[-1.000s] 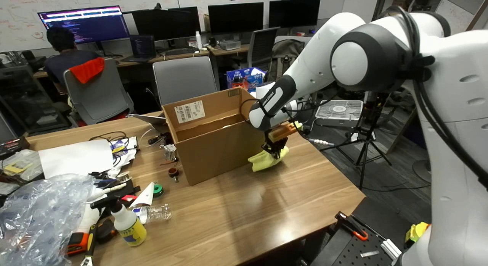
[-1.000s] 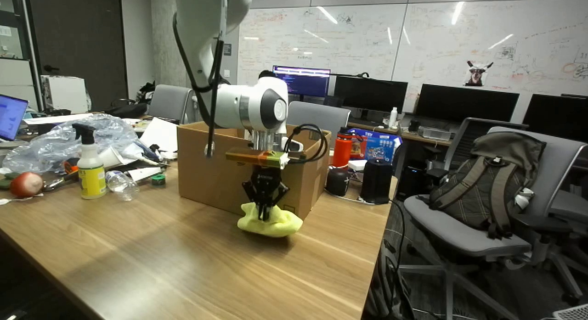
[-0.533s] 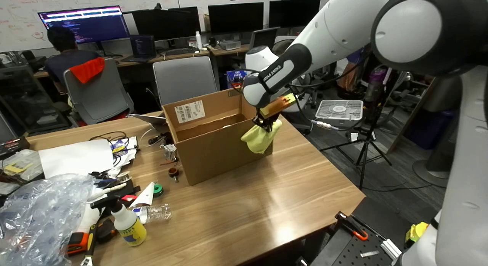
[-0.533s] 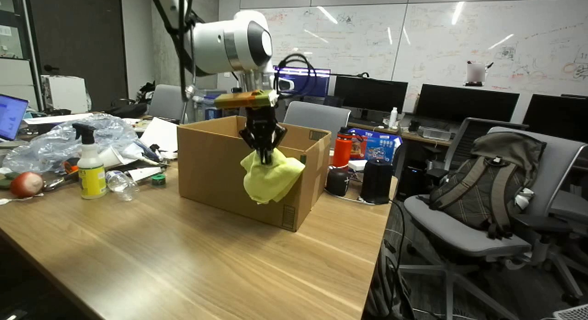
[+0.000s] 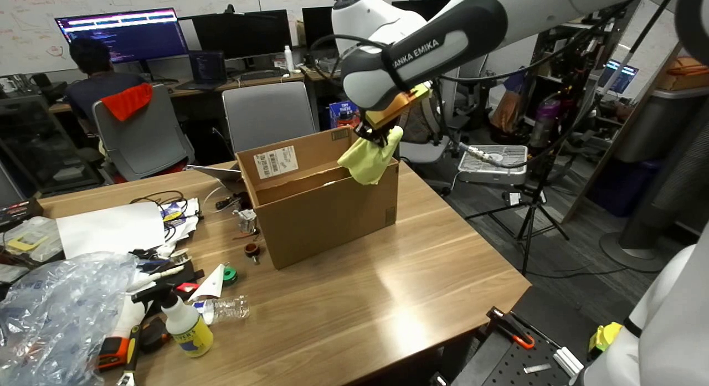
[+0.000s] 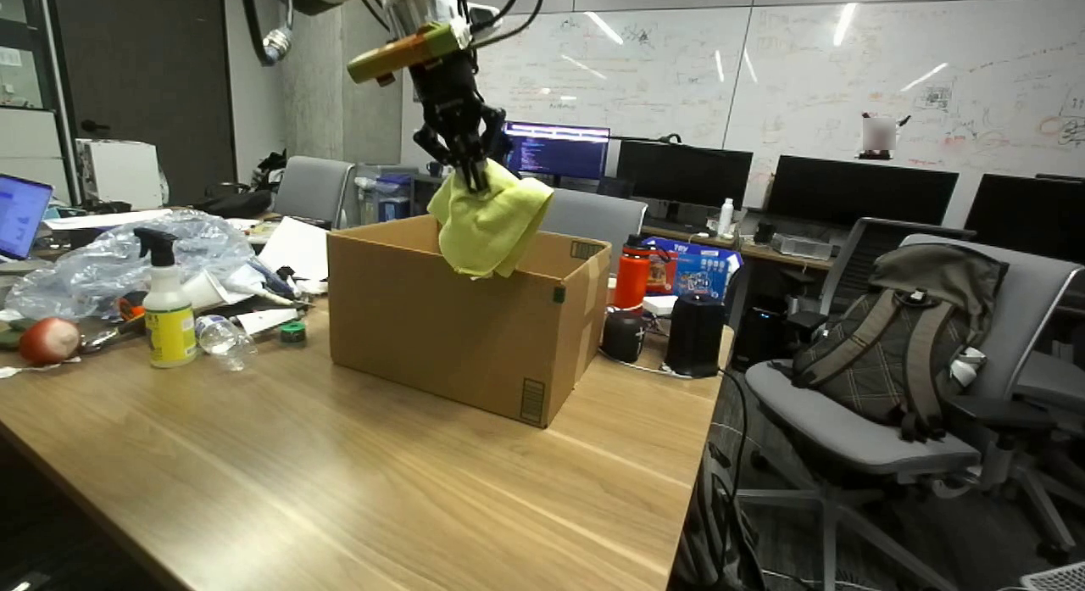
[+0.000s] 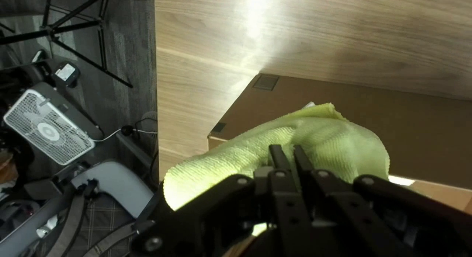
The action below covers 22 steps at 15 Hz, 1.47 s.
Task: Put all the towels into the box.
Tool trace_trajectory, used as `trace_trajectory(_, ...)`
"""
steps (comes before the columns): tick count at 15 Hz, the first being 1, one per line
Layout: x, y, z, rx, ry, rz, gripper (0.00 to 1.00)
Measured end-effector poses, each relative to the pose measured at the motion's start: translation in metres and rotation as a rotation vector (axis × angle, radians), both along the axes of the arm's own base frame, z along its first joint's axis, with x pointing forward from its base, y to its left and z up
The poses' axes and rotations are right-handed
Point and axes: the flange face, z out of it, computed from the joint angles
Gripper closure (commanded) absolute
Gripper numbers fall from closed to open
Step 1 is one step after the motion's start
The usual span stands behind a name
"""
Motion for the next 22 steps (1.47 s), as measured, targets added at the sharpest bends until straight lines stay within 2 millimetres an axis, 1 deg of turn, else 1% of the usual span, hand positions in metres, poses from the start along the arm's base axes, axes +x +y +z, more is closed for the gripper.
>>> trace_trajectory(2,-0.003,0.012,0.028,-0.023,-0.025,0.015,0.98)
trace_trajectory(4,-0.003,0.024,0.049,-0.031,-0.055,0.029,0.98)
trace_trajectory(6,0.002,0.033,0.065,-0.036,-0.084,0.043,0.98)
trace_trajectory(8,0.01,0.04,0.073,-0.047,-0.098,0.05,0.98)
trace_trajectory(11,0.027,0.046,0.073,-0.06,-0.095,0.053,0.98)
trace_trajectory(17,0.069,0.045,0.05,-0.089,-0.051,0.032,0.98)
trace_trajectory(22,0.098,0.046,0.037,-0.102,-0.027,0.009,0.98)
